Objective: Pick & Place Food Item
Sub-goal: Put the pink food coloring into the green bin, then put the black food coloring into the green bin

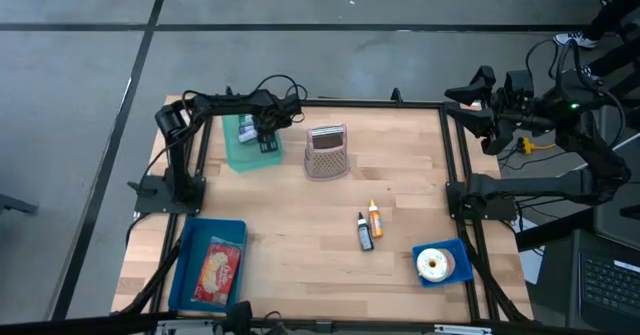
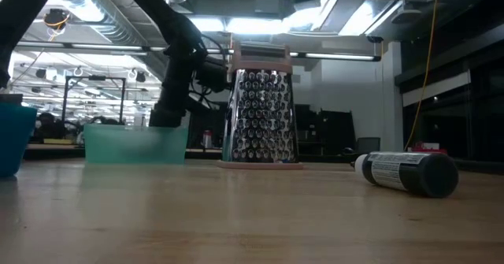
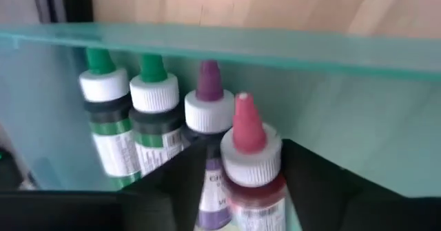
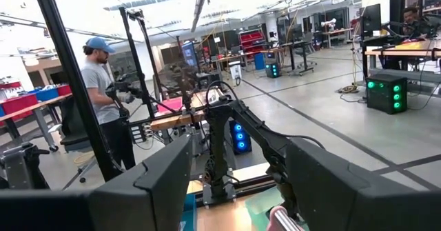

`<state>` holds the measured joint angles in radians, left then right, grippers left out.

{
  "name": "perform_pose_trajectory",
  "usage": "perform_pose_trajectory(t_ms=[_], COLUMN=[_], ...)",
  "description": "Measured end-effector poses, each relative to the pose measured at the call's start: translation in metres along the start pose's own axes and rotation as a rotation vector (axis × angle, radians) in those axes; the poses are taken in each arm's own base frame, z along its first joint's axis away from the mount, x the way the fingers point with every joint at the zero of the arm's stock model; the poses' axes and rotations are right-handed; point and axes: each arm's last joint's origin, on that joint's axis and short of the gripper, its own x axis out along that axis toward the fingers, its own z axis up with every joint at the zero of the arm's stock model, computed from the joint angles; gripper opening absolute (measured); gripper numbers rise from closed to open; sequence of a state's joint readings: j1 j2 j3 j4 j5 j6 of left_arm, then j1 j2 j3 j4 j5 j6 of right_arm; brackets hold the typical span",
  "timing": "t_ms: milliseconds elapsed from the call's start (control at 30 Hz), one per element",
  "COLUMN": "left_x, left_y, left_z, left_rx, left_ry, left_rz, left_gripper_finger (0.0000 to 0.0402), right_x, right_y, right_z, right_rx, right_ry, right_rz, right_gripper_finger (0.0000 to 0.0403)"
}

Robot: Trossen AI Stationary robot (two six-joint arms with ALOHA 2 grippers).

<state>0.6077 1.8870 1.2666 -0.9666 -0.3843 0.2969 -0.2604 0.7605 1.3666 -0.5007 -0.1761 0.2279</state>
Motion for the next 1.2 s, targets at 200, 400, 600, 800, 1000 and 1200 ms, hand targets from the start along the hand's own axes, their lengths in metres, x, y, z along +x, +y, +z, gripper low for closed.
perform_pose_trajectory(t_ms=[200,400,600,800,1000,1200], left_x=[-0.011,-0.040,-0.091,-0.135,-0.155,-0.163], left_y=[-0.004,-0.005,0.003,0.002,-0.011,-0.041], left_z=[0.003,0.015,0.024,0.011,-0.010,-0.023], left_rx=[-0.004,-0.085,-0.418,-0.767,-0.788,-0.854], left_ry=[0.001,-0.074,-0.261,-0.388,-0.367,-0.233], left_rz=[0.015,0.044,-0.074,-0.124,-0.065,-0.160], left_gripper_finger=[0.0246,0.0252,0.0239,0.0232,0.0224,0.0216], right_x=[0.000,0.000,0.000,0.000,-0.003,-0.003], right_y=[0.000,0.000,0.001,0.001,0.001,0.003], right_z=[0.000,0.000,0.000,-0.002,-0.006,-0.007], right_rx=[0.000,-0.003,-0.027,-0.047,-0.052,-0.073], right_ry=[0.000,0.000,0.007,0.027,0.071,0.085], right_rz=[0.000,0.000,0.028,0.048,0.058,0.132], right_gripper_finger=[0.0231,0.0231,0.0232,0.0232,0.0232,0.0232])
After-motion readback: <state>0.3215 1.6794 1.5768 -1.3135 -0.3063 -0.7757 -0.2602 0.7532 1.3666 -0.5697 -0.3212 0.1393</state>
